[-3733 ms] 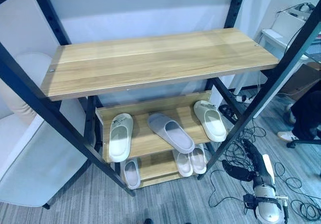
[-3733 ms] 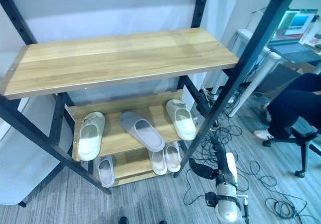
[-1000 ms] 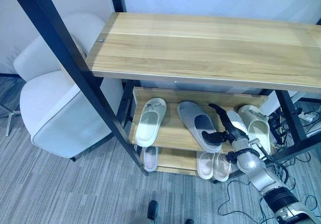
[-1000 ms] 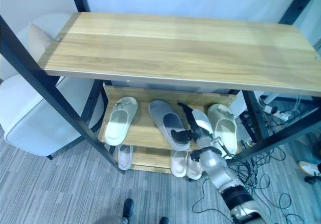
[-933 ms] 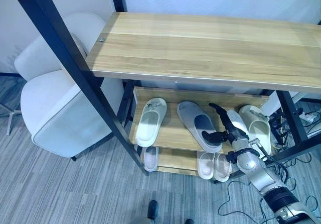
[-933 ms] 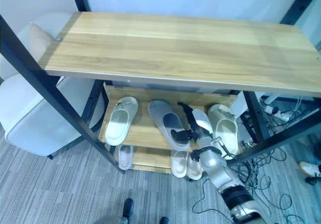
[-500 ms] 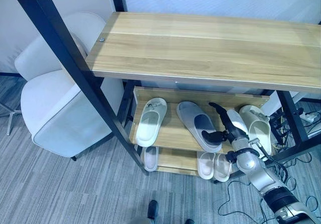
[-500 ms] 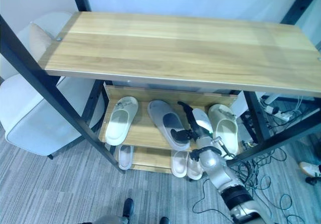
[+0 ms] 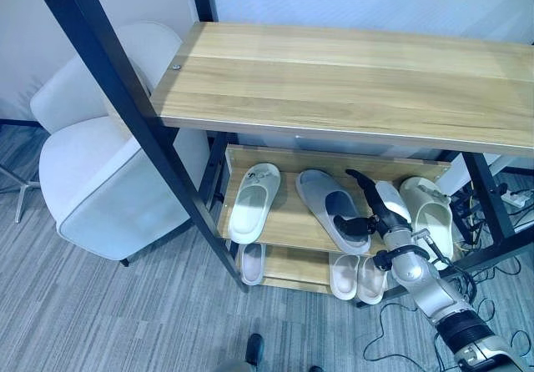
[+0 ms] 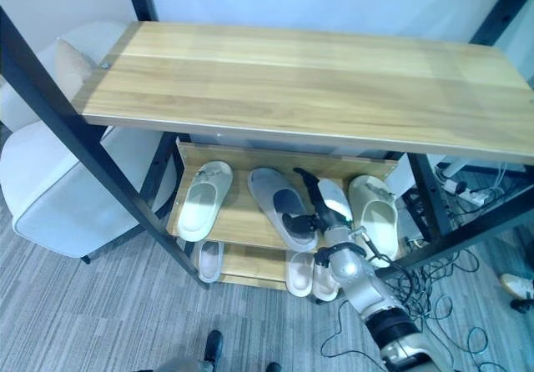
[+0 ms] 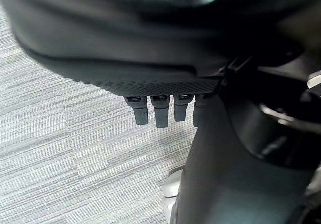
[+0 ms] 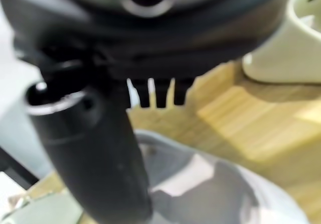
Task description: Arrange the slippers neatly on the shoe rack.
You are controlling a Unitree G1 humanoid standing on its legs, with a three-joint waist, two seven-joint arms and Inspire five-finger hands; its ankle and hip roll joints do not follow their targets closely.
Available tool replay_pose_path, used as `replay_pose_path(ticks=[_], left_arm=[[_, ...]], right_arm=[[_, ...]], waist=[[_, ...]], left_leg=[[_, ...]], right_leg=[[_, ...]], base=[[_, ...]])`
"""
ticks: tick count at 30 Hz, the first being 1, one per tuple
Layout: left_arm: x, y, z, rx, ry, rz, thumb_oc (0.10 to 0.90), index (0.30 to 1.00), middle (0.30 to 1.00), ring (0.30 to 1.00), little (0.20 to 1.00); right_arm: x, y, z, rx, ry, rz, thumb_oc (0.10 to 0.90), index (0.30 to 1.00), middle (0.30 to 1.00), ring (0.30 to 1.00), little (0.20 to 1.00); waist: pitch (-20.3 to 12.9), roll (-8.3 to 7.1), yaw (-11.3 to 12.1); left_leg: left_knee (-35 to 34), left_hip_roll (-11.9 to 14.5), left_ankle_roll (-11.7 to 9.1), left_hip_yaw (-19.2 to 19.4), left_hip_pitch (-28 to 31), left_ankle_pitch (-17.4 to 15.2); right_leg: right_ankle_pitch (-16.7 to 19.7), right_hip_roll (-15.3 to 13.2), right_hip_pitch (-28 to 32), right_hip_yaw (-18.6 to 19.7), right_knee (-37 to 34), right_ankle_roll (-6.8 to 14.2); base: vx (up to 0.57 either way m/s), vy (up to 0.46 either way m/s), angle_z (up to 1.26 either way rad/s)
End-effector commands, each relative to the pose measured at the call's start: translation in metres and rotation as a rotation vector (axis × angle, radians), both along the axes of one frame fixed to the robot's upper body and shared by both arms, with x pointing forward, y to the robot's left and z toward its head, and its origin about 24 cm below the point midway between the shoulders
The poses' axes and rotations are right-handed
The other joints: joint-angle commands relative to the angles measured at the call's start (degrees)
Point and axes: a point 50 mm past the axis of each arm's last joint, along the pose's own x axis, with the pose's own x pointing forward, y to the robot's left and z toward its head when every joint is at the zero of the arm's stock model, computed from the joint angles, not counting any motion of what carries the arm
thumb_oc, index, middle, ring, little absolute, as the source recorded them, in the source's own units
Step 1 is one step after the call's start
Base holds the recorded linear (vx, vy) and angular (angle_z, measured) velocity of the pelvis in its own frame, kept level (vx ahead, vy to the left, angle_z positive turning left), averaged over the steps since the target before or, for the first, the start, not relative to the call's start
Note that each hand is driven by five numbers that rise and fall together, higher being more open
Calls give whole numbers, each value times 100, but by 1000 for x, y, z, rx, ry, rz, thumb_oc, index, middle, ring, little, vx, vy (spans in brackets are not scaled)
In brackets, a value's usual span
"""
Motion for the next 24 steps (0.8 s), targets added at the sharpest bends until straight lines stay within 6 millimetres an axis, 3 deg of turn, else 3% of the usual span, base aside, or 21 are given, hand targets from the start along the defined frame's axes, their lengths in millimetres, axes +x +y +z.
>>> replay_pose_path(ticks=[1, 14, 15, 24], left_arm=[[-7, 1, -2, 28, 30, -30, 800, 900, 900, 900, 900], [-7, 3, -1, 36, 30, -33, 800, 900, 900, 900, 900], [-7, 3, -1, 34, 28, -36, 800, 900, 900, 900, 900], [-6, 3, -1, 35, 23, -24, 800, 900, 900, 900, 900]], right_arm=[[17, 10, 54, 18, -256, 25, 800, 900, 900, 900, 900], [42, 4, 60, -1, -235, -43, 800, 900, 900, 900, 900], [45, 5, 61, 2, -225, -45, 400, 300, 300, 300, 300], [50, 8, 60, 27, -199, -31, 400, 300, 300, 300, 300]], waist=[[-394, -31, 115], [-303, -72, 275], [-288, -77, 291], [-274, -81, 273]], left_leg=[[218, 140, -177, -296, 116, -880], [261, 126, -195, -341, 5, -868], [284, 124, -197, -342, -22, -866], [291, 130, -221, -338, -58, -851]], right_leg=[[-12, -179, -508, 185, 262, 174], [5, -186, -552, 146, 260, 182], [11, -188, -575, 153, 268, 182], [14, -176, -603, 168, 266, 170]], base=[[0, 0, 0], [0, 1, 1], [0, 0, 0], [0, 0, 0]])
